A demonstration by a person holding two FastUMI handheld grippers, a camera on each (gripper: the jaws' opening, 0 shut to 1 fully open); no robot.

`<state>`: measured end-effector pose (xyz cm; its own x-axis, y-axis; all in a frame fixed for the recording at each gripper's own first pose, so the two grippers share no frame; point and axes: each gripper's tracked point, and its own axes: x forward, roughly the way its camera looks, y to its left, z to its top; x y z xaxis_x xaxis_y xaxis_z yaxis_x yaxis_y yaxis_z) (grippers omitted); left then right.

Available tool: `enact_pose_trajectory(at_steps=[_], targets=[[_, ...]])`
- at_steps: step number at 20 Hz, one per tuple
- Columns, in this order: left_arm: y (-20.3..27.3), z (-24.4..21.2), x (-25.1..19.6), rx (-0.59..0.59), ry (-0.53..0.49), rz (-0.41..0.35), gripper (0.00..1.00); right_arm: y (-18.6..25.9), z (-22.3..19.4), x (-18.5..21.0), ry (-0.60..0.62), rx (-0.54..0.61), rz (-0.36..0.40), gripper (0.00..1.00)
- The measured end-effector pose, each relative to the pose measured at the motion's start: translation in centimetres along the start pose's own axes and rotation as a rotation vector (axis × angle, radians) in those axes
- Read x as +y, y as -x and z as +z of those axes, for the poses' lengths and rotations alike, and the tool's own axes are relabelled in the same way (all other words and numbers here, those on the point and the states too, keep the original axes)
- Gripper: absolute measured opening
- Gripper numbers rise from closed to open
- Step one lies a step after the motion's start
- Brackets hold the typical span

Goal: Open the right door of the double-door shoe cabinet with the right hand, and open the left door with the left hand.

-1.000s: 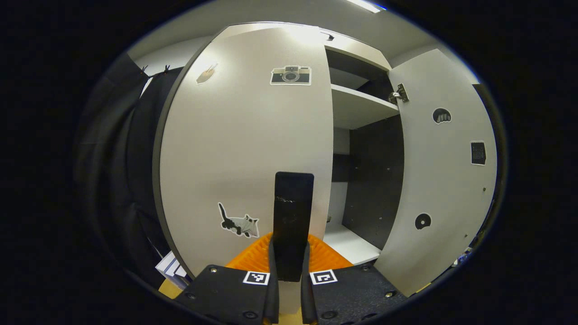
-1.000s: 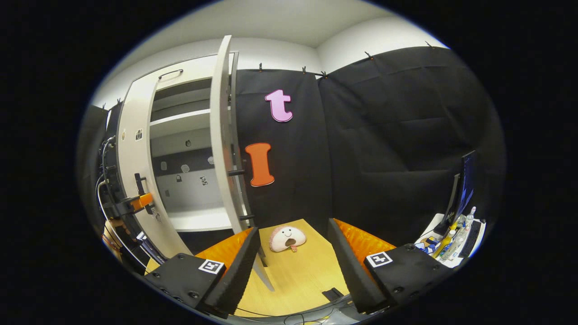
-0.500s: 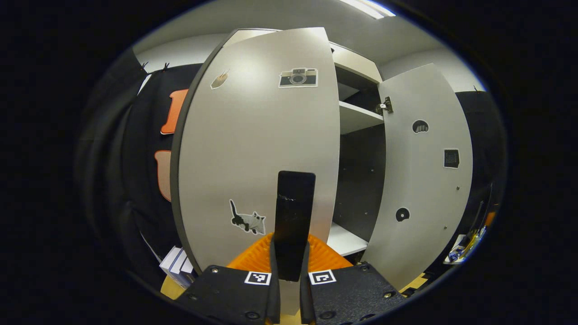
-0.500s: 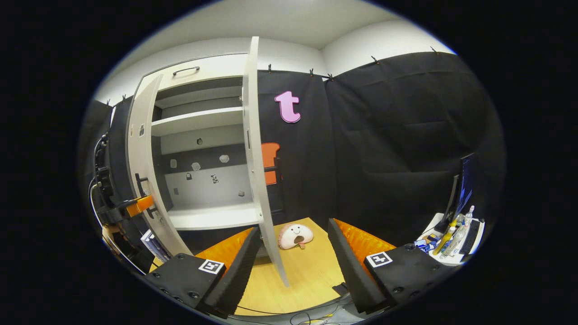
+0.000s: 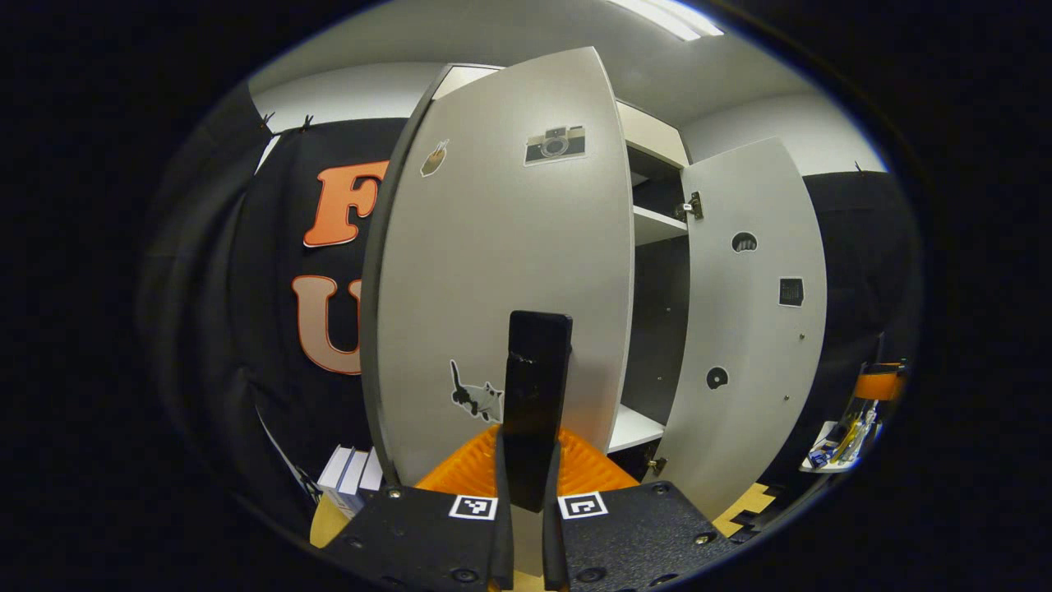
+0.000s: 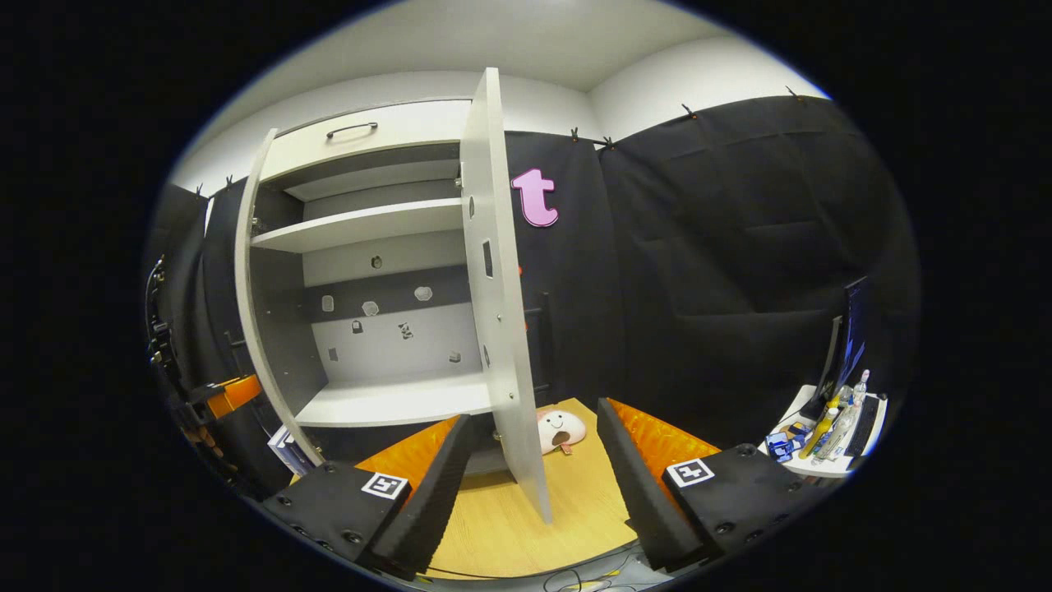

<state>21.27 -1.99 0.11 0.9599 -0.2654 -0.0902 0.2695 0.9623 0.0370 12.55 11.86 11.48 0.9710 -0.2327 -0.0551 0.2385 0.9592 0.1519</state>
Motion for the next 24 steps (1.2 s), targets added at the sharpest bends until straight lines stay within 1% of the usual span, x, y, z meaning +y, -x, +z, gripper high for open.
enact_pose_trajectory(at_steps=[2, 7, 13, 20, 24], targets=[[0.6, 0.1, 0.8, -0.001, -0.002, 0.012, 0.13, -0.3, 0.1, 0.8, 0.006, 0.000, 0.008, 0.99], [2.0, 0.4, 3.9, -0.002, -0.049, 0.086, 0.07, -0.9, 0.0, 3.4, 0.016, 0.008, 0.040, 0.99], [2.8, 0.5, 6.4, -0.001, -0.058, 0.142, 0.04, -0.5, -0.7, 5.9, 0.028, 0.017, 0.067, 0.99], [3.1, 0.5, 7.6, 0.005, -0.061, 0.145, 0.01, 0.6, -0.2, 7.8, 0.035, -0.007, 0.077, 0.99], [3.2, 0.4, 7.6, 0.006, -0.045, 0.112, 0.01, 0.7, -0.4, 8.7, 0.047, -0.007, 0.081, 0.99]])
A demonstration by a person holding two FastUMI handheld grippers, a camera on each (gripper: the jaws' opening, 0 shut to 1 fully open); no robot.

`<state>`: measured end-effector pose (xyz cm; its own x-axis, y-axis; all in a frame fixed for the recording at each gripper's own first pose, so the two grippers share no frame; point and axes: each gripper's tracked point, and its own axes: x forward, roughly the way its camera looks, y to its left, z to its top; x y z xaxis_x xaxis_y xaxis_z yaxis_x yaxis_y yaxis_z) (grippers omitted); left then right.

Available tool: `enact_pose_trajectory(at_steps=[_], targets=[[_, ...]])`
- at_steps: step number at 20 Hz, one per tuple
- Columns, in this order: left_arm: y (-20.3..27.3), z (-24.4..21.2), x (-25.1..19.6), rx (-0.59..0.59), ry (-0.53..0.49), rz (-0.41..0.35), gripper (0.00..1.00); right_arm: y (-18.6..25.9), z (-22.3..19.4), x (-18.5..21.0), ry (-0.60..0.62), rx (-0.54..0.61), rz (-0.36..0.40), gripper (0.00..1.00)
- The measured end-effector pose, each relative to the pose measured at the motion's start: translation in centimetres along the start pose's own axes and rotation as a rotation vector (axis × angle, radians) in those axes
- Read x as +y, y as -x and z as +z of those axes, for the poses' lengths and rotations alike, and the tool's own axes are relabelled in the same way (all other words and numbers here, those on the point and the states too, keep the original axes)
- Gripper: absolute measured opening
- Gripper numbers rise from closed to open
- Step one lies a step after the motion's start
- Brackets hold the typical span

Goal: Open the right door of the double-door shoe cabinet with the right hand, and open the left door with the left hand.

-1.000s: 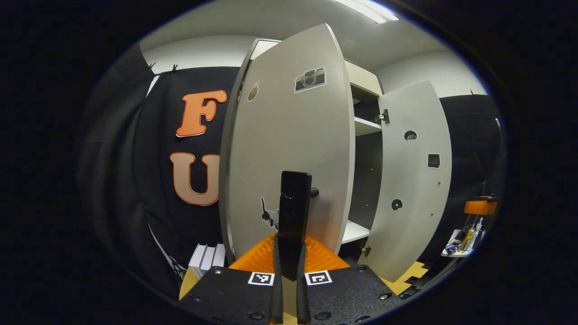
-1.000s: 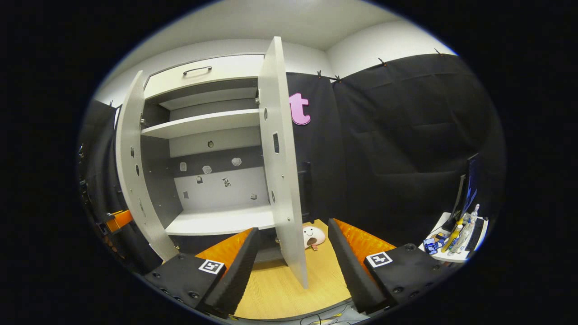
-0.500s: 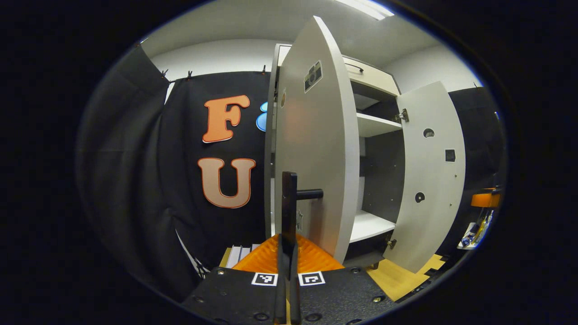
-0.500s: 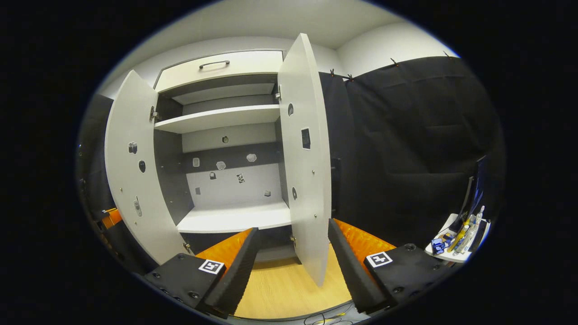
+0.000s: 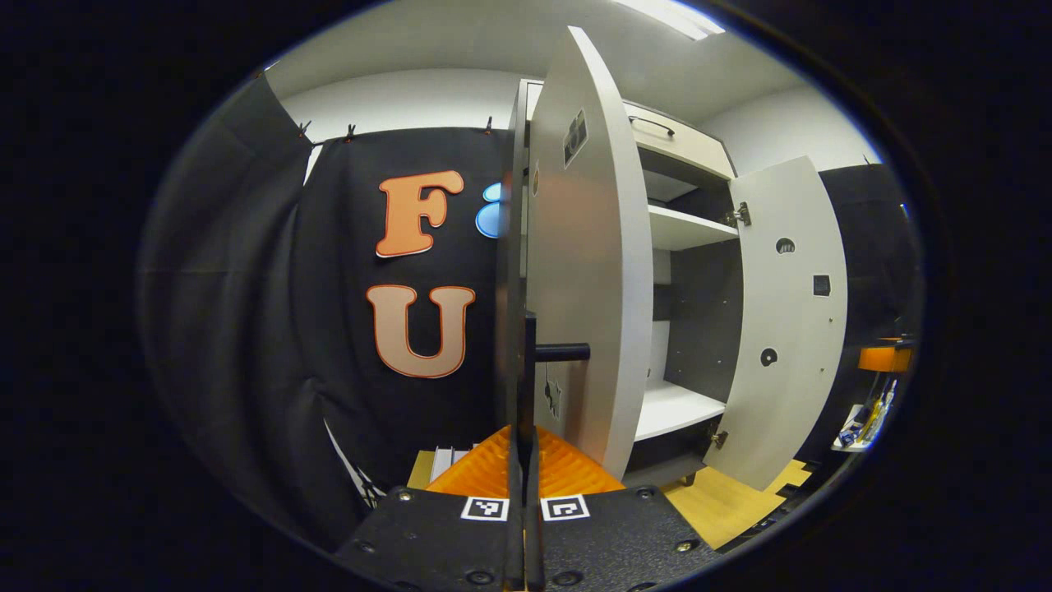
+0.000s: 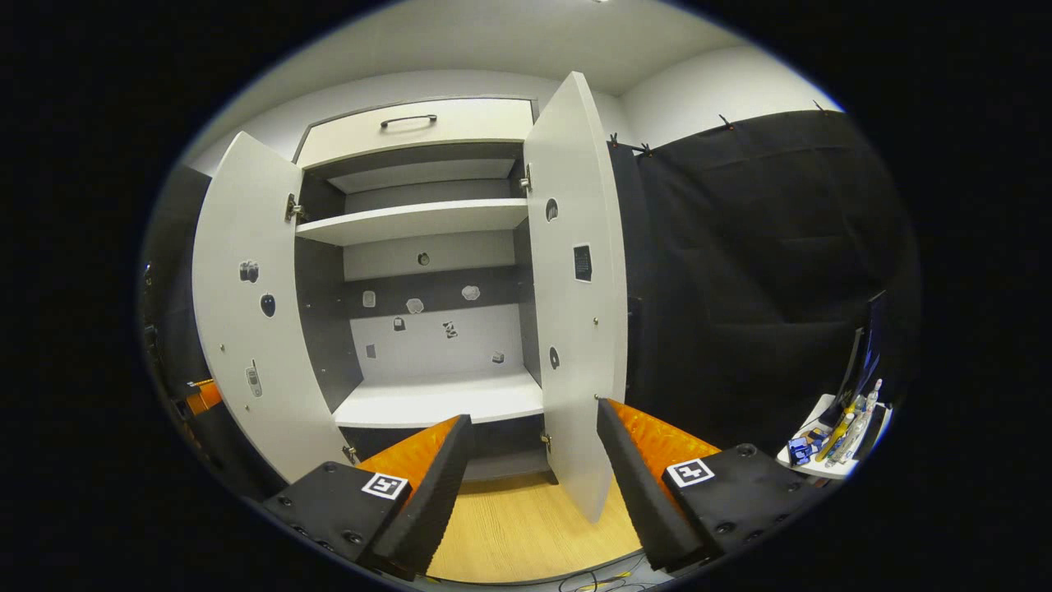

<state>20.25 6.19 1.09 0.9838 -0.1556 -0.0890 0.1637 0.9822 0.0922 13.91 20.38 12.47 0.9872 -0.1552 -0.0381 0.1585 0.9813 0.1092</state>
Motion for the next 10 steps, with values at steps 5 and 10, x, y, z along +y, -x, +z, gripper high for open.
enact_pose_trajectory(at_steps=[5, 10], targets=[[0.12, -0.02, 0.00, -0.003, 0.010, -0.020, 0.00, -0.09, -0.48, 0.58, 0.002, 0.001, 0.003, 0.99], [0.20, -0.10, -0.17, 0.005, 0.015, -0.011, 0.00, -0.13, -0.95, 0.42, 0.021, 0.013, -0.009, 0.99]])
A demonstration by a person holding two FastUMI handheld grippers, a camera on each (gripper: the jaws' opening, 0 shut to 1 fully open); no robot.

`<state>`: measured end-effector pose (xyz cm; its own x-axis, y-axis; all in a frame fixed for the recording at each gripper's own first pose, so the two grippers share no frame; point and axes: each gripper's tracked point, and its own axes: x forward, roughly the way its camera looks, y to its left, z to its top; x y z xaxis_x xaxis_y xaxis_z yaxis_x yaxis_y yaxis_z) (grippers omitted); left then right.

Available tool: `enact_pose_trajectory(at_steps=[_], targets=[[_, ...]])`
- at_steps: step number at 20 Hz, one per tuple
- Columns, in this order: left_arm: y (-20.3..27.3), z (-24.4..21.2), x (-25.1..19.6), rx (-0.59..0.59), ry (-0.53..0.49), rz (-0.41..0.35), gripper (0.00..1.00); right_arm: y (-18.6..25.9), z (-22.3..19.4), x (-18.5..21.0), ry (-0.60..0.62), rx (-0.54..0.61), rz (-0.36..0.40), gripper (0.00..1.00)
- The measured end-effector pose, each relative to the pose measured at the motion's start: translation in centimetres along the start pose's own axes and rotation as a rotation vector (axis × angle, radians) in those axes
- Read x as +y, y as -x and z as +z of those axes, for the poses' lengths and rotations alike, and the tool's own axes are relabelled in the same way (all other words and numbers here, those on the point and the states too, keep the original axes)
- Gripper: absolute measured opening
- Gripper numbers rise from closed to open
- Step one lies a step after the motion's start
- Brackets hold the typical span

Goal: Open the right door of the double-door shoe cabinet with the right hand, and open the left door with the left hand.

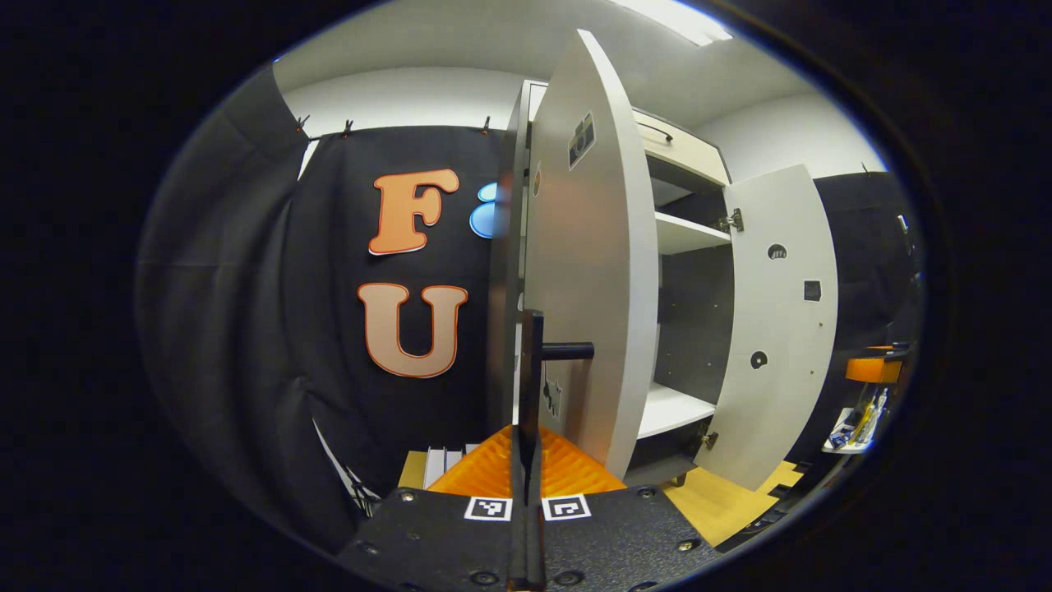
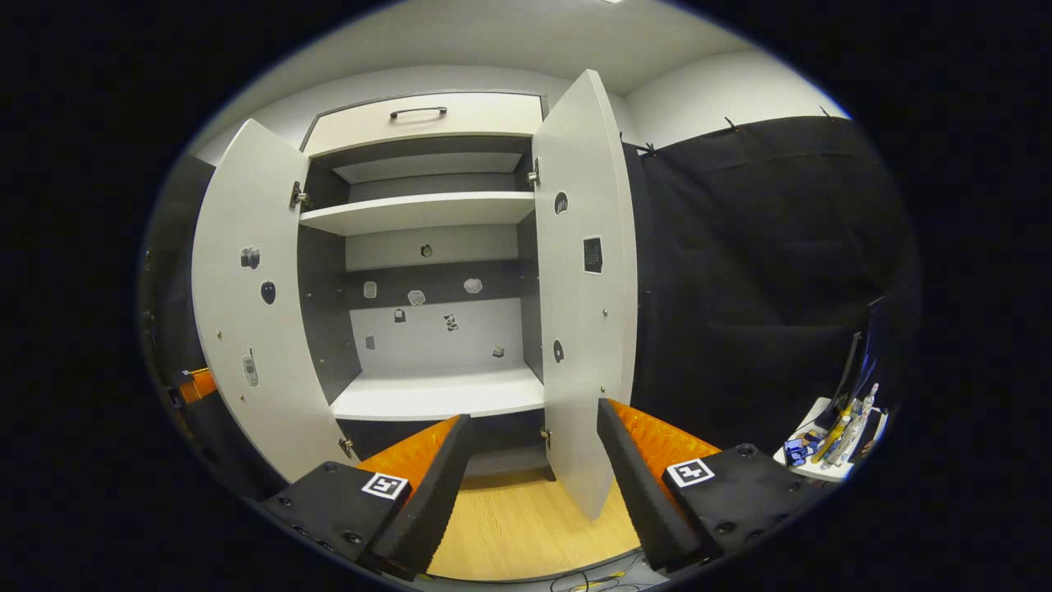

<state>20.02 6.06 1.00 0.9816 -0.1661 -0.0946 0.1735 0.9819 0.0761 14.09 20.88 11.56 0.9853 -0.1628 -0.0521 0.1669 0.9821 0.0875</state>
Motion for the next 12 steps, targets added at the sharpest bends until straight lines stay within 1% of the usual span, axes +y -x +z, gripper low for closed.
enact_pose_trajectory(at_steps=[2, 4, 7, 8, 9, 10, 11, 12], targets=[[0.8, -0.2, 0.4, 0.025, -0.021, 0.037, 0.01, 0.1, 0.0, -0.4, 0.009, -0.002, -0.002, 0.99], [1.5, 0.0, 0.7, 0.026, -0.037, 0.068, 0.02, 0.1, 0.3, -1.1, 0.020, -0.008, 0.000, 0.99], [2.7, 0.9, 0.8, 0.010, -0.032, 0.118, 0.04, -0.3, 1.2, -2.2, 0.022, -0.025, 0.013, 0.99], [3.1, 1.2, 0.7, 0.002, -0.028, 0.137, 0.07, -0.6, 1.6, -2.5, 0.019, -0.029, 0.022, 0.99], [3.5, 1.6, 0.6, -0.008, -0.026, 0.150, 0.17, -0.6, 2.0, -2.8, 0.018, -0.036, 0.034, 0.99], [3.7, 1.9, 0.5, -0.019, -0.031, 0.159, 0.23, -0.6, 2.4, -3.1, 0.019, -0.044, 0.045, 0.98], [4.0, 2.1, 0.2, -0.027, -0.038, 0.158, 0.38, -0.6, 2.8, -3.5, 0.020, -0.050, 0.053, 0.98], [4.3, 2.4, 0.0, -0.033, -0.040, 0.161, 0.46, -0.7, 3.2, -3.9, 0.024, -0.054, 0.062, 0.98]])
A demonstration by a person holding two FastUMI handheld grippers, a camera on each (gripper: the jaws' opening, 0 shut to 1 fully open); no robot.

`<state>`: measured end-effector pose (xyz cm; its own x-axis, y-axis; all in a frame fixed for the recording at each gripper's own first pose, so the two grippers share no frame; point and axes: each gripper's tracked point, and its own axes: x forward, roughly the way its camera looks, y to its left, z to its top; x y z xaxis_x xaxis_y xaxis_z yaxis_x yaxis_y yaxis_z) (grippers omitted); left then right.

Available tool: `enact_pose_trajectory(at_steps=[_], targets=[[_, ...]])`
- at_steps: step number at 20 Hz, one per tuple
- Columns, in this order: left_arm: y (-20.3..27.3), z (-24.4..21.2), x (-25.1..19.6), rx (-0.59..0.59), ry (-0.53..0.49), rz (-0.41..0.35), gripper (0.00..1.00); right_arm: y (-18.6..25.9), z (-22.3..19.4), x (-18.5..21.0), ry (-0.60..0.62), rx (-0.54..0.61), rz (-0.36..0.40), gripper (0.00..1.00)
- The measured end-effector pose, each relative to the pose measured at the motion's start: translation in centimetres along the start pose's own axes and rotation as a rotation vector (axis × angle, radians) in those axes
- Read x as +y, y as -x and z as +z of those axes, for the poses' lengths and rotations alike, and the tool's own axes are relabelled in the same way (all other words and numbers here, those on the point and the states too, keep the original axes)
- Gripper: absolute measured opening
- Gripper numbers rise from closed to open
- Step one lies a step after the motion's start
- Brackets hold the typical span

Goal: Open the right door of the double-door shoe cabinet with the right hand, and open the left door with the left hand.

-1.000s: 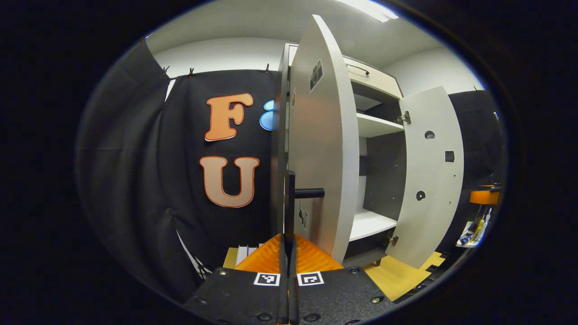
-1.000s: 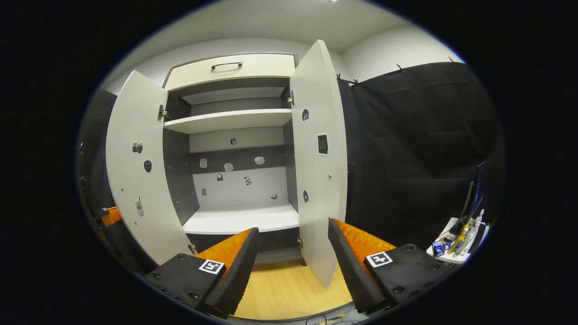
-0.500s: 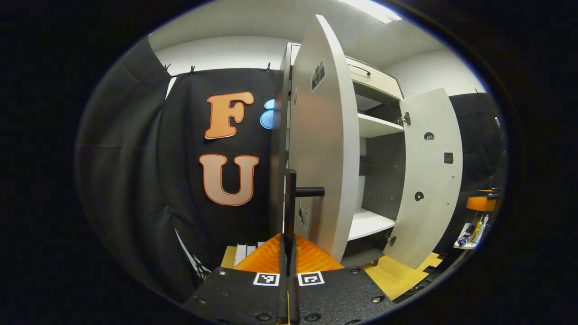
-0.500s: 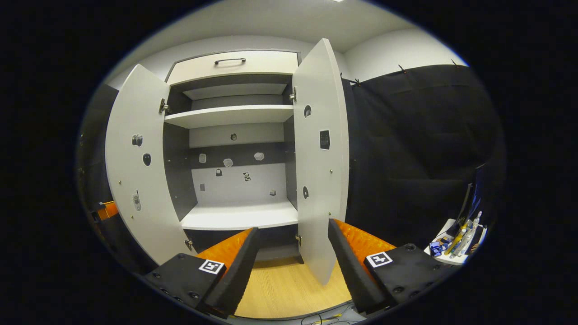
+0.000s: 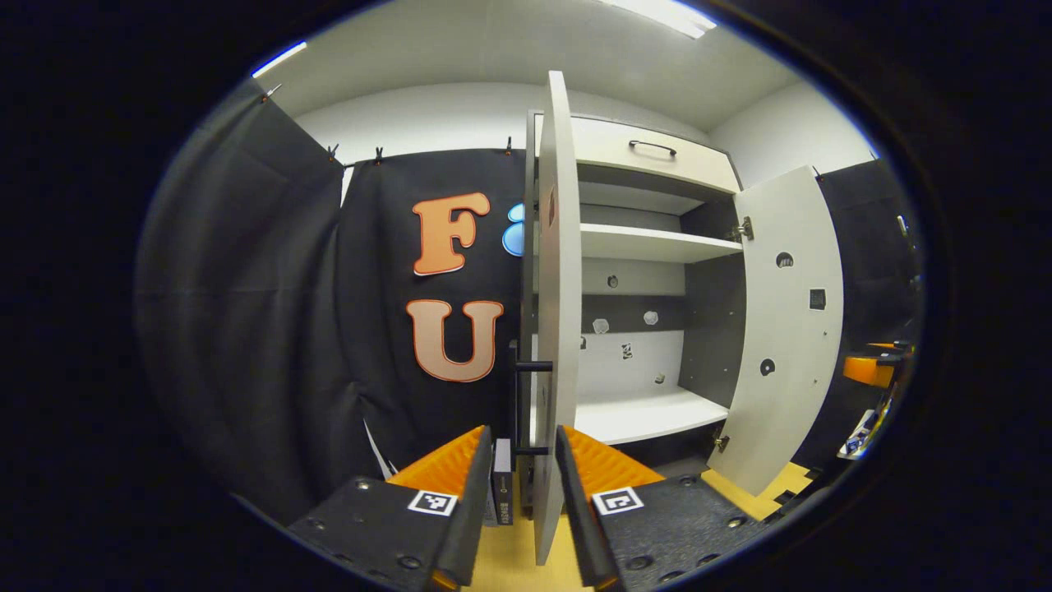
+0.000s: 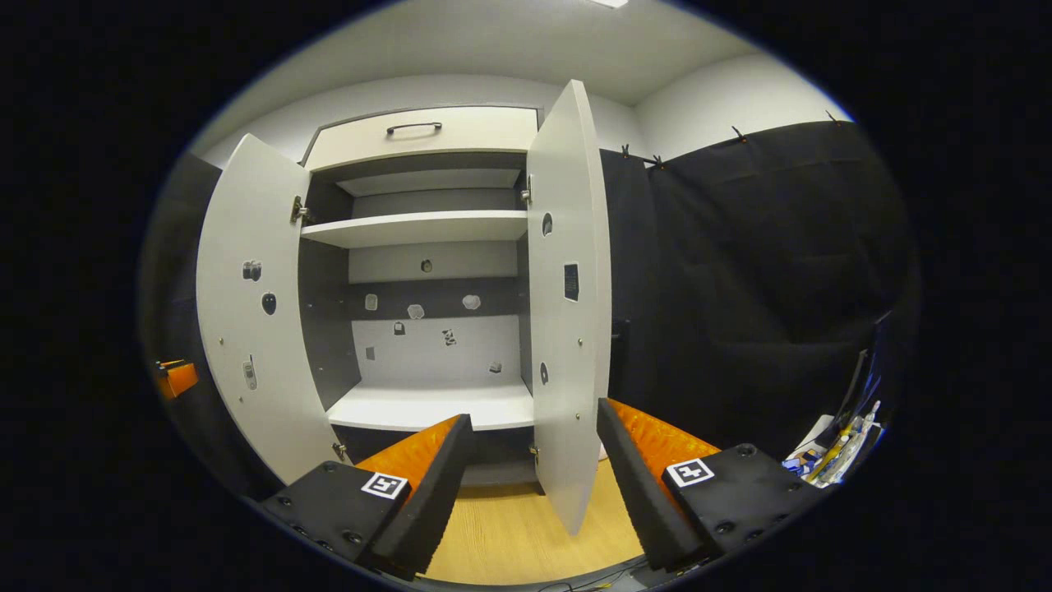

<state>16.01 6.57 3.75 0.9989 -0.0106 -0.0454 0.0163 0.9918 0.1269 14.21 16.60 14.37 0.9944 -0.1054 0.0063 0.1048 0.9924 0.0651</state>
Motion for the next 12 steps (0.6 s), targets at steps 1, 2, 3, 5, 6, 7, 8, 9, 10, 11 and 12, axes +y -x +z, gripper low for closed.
enact_pose_trajectory(at_steps=[1, 2, 3, 5, 6, 7, 8, 9, 10, 11, 12], targets=[[0.2, 0.1, -0.1, 0.000, 0.003, 0.008, 0.73, 0.1, 0.2, -0.4, 0.005, -0.002, 0.009, 0.99], [0.5, 0.3, -0.4, -0.002, 0.011, 0.017, 0.85, 0.1, 0.4, -0.8, 0.008, -0.006, 0.017, 0.99], [0.8, 0.4, -0.7, -0.003, 0.026, 0.019, 0.98, 0.2, 0.7, -1.1, 0.008, -0.010, 0.025, 0.99], [1.3, 0.7, -1.3, -0.012, 0.056, 0.031, 0.96, 0.6, 1.1, -1.8, 0.003, -0.017, 0.043, 0.99], [1.4, 0.9, -1.4, -0.019, 0.061, 0.040, 0.94, 0.8, 1.3, -2.2, 0.001, -0.021, 0.049, 0.99], [1.6, 1.2, -1.5, -0.028, 0.062, 0.050, 0.95, 0.9, 1.4, -2.8, 0.000, -0.024, 0.054, 0.99], [1.7, 1.4, -1.6, -0.037, 0.065, 0.060, 0.95, 1.1, 1.4, -3.2, 0.002, -0.022, 0.059, 0.98], [1.8, 1.7, -1.8, -0.045, 0.072, 0.067, 0.95, 1.3, 1.3, -3.6, 0.006, -0.017, 0.067, 0.99], [2.0, 1.7, -2.2, -0.050, 0.083, 0.067, 0.94, 1.6, 1.3, -3.9, 0.011, -0.015, 0.076, 0.99], [2.0, 1.8, -2.6, -0.052, 0.092, 0.061, 0.94, 1.9, 1.4, -4.2, 0.016, -0.018, 0.083, 0.99], [2.2, 1.8, -3.0, -0.055, 0.098, 0.056, 0.94, 2.1, 1.5, -4.8, 0.022, -0.022, 0.083, 0.99]])
